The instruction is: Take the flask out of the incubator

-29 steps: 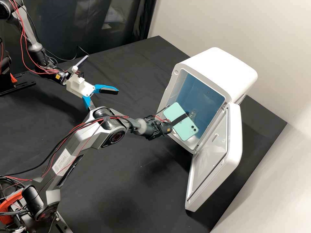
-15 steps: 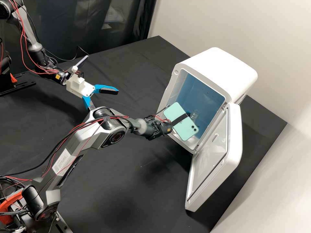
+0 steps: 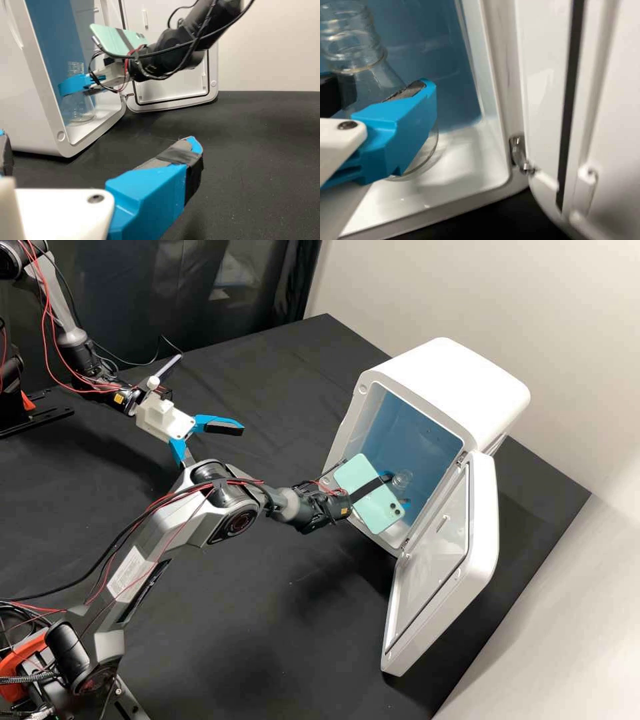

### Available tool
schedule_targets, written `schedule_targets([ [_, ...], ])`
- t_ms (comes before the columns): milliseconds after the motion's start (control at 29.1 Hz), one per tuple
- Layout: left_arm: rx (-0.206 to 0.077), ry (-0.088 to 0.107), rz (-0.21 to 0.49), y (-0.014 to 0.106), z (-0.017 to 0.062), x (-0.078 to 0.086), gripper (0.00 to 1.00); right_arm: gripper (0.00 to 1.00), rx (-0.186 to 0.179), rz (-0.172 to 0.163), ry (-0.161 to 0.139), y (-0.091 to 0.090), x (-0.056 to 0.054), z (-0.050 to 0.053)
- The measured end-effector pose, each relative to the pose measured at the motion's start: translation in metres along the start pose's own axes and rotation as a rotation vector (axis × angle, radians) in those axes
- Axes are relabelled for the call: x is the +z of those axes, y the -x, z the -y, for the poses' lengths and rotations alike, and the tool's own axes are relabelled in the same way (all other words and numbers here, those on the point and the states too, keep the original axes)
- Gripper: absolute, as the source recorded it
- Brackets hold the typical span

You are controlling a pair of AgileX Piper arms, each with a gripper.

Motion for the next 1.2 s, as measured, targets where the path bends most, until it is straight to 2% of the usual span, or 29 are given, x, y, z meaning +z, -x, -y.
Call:
schedule_targets([
  [69,-0.003,0.001,0.000,0.001,0.0006,0.000,1.00,0.00,-0.004,0.001,-0.016,0.007,0.001,0.000],
  [206,-0.009,0.002,-0.001,0.002,0.0023,0.000,1.00,0.00,-0.009,-0.006,-0.003,0.015,0.003,0.001],
  [344,-0.011,0.003,-0.001,0.002,0.0026,0.000,1.00,0.00,-0.013,-0.012,-0.007,0.022,0.006,0.003],
  [515,-0.011,0.003,-0.001,0.002,0.0026,0.000,1.00,0.00,-0.012,-0.019,-0.004,0.031,0.009,-0.001],
  [653,-0.011,0.003,-0.001,0.003,0.0030,0.000,1.00,0.00,-0.008,-0.014,-0.012,0.044,0.014,-0.007],
  [722,-0.011,0.004,-0.001,0.003,0.0033,0.000,1.00,0.00,-0.004,-0.010,-0.025,0.051,0.017,-0.009],
  [790,-0.014,0.005,-0.001,0.004,0.0041,0.001,1.00,0.00,0.005,-0.011,-0.023,0.057,0.021,-0.011],
  [928,-0.010,0.004,-0.001,0.005,0.0030,0.001,1.00,0.00,0.003,-0.008,-0.019,0.068,0.025,-0.013],
  [1203,-0.008,0.006,0.000,0.007,0.0034,0.001,1.00,0.00,-0.008,0.019,-0.015,0.092,0.034,-0.011],
])
